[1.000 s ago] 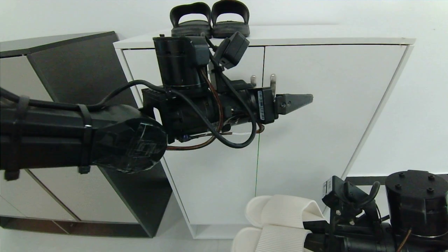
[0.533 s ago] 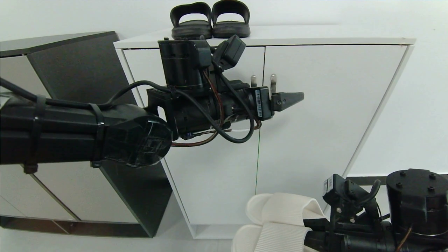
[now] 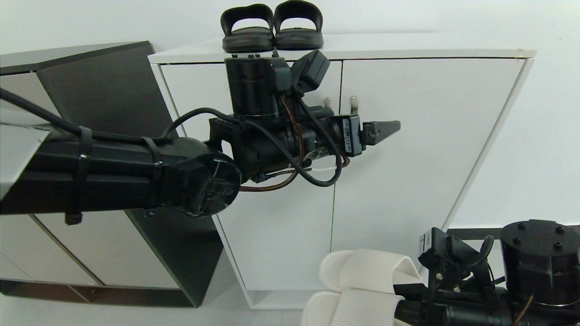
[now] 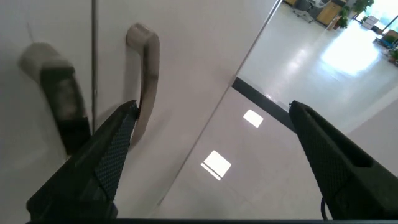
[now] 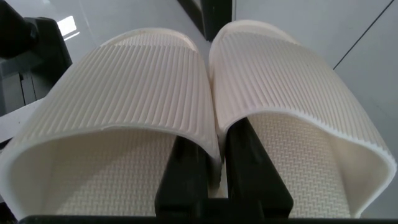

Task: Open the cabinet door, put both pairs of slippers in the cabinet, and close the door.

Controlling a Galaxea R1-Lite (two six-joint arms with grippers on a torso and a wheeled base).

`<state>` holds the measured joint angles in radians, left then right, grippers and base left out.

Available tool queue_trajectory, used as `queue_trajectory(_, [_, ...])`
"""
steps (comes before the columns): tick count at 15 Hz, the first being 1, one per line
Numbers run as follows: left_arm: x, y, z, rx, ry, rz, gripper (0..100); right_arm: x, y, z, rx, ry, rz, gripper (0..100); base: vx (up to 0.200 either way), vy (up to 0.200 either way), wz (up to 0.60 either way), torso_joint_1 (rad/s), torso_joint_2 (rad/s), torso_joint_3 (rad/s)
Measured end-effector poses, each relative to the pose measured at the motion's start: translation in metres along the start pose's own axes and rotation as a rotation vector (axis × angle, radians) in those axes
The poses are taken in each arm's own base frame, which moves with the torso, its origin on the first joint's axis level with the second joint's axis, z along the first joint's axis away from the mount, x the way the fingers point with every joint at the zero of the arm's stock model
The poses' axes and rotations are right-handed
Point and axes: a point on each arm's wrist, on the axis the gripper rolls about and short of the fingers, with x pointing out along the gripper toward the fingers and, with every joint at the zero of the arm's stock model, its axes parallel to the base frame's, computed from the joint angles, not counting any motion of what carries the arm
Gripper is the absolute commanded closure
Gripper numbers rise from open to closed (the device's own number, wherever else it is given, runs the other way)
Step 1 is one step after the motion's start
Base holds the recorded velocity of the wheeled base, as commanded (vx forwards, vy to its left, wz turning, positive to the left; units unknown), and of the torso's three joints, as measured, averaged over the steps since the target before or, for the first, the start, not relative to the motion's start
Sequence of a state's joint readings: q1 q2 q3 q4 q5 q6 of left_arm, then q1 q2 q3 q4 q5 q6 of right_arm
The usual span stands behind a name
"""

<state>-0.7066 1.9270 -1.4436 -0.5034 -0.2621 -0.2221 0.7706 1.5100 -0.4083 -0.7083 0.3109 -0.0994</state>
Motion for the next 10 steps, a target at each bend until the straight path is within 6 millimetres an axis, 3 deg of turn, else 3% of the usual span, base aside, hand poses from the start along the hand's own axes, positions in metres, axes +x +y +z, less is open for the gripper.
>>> queue_trajectory(1, [0.002, 0.000, -0.001, -0.001, 0.002, 0.000, 0, 0.000, 0.000, 0.000, 0.001, 0.001, -0.001, 100, 0.000, 0.000, 0.00, 0.000, 0.00, 0.000])
queue_trajectory(2, [0.004, 0.001, -0.002, -0.001, 0.003, 0.000, 100, 0.000, 0.000, 0.000, 0.001, 0.000, -0.002, 100, 0.000, 0.000, 0.00, 0.000, 0.00, 0.000])
queue_trajectory(6, [0.007, 0.001, -0.005, -0.002, 0.008, 0.009, 100, -0.002, 0.001, -0.005, 0.004, 0.016, 0.006, 100, 0.000, 0.000, 0.00, 0.000, 0.00, 0.000])
queue_trajectory(10, [-0.001, -0.012, -0.011, -0.005, 0.027, -0.015, 100, -0.005, 0.004, -0.011, -0.004, 0.032, 0.064, 100, 0.000, 0.000, 0.00, 0.000, 0.00, 0.000])
